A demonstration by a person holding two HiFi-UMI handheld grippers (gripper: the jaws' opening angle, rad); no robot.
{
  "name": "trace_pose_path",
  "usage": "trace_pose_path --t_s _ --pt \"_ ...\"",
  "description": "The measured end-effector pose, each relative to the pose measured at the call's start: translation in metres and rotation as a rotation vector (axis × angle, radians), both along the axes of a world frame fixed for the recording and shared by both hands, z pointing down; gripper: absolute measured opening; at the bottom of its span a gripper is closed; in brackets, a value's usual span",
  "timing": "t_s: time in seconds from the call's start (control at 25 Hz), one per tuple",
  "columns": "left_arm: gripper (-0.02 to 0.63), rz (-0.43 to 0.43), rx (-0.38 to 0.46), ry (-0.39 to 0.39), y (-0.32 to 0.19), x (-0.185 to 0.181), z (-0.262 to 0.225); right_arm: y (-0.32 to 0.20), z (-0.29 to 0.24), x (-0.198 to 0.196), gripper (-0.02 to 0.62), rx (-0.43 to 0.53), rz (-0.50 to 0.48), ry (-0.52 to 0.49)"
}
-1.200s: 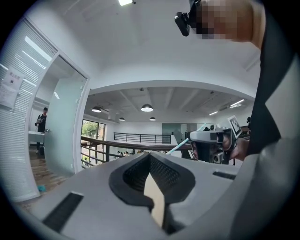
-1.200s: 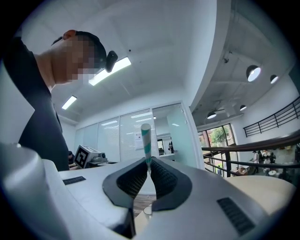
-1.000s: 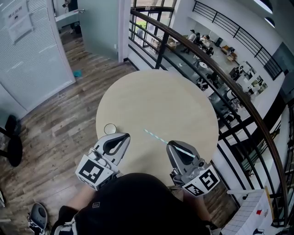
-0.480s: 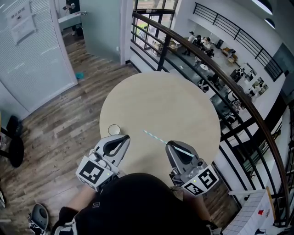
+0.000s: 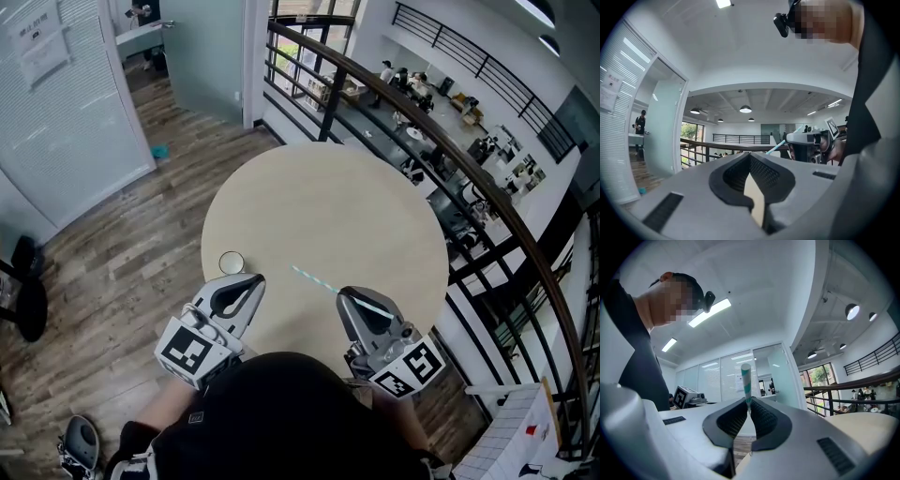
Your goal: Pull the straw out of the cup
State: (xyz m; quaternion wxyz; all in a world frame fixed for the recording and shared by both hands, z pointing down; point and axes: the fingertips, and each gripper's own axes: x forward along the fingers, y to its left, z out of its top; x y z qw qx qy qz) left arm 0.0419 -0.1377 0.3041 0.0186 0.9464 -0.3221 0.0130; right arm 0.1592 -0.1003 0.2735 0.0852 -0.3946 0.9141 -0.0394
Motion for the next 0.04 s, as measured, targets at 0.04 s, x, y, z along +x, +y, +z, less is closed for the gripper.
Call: trace_pose_path --t_s 0.04 --pt "0.007 0.000 0.000 0.000 -0.0003 0.0002 -0.0001 -0.0004 -0.0001 0.0000 0.038 0.000 0.000 -0.001"
